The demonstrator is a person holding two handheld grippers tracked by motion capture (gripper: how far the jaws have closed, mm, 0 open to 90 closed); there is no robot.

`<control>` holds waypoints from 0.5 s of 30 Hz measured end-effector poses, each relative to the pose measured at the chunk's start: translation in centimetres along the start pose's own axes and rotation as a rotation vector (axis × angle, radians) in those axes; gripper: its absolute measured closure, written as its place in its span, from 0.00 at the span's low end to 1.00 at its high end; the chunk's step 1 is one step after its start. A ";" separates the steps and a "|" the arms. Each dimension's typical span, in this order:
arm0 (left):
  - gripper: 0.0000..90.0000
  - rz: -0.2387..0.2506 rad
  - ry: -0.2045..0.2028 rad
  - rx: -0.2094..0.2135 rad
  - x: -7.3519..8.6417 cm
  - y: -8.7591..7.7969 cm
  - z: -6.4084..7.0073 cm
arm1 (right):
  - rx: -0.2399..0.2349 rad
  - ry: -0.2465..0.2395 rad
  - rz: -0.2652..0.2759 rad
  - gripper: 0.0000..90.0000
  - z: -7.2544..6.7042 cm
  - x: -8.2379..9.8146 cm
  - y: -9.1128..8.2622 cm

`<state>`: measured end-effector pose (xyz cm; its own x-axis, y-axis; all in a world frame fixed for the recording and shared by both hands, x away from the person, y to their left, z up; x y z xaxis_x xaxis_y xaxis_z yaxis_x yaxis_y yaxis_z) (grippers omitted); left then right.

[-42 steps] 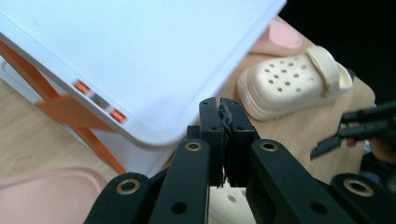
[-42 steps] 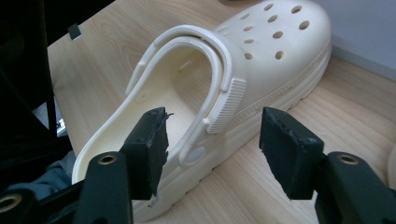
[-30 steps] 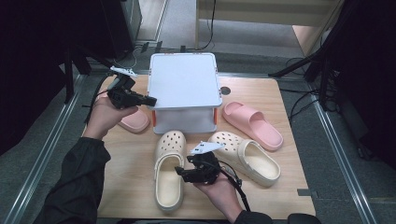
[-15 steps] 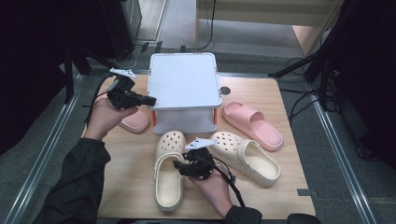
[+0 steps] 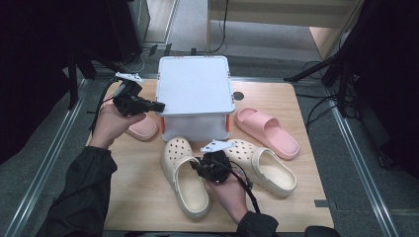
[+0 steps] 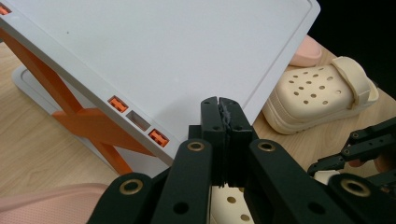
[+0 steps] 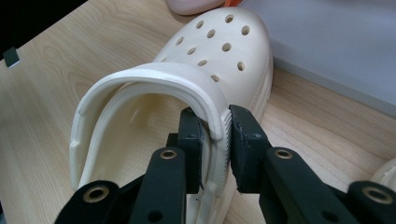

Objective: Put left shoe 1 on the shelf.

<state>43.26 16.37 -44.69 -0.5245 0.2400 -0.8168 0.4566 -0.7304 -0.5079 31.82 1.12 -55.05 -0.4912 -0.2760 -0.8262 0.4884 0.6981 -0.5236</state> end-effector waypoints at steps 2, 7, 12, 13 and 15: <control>0.99 0.001 -0.002 0.001 0.0 0.0 0.0 | 0.002 0.000 0.002 0.87 0.0 -0.1 0.0; 0.99 -0.001 -0.002 -0.003 0.0 0.0 0.0 | 0.004 0.007 0.005 0.86 0.1 0.0 0.2; 0.99 -0.001 -0.004 -0.002 0.0 0.0 0.0 | 0.030 -0.004 0.003 0.81 0.1 0.1 0.9; 0.99 -0.001 -0.005 -0.003 0.0 0.0 0.0 | 0.036 -0.021 0.005 0.82 0.1 0.1 1.0; 0.99 0.000 -0.005 -0.002 0.0 0.0 0.0 | 0.036 -0.026 0.004 0.85 0.1 0.1 1.0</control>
<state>43.27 16.35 -44.69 -0.5280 0.2373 -0.8154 0.4576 -0.7294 -0.5086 32.35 1.69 -55.66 -0.4704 -0.2910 -0.8331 0.5164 0.6747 -0.5273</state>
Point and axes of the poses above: each handheld gripper's, and its own axes: y roughly forward along the jaws, x roughly out of its underside, z roughly to its right, the point moved 10 cm from there along y, roughly forward along the jaws, and after that the axes turned 9 degrees about z, right-handed, at the moved point
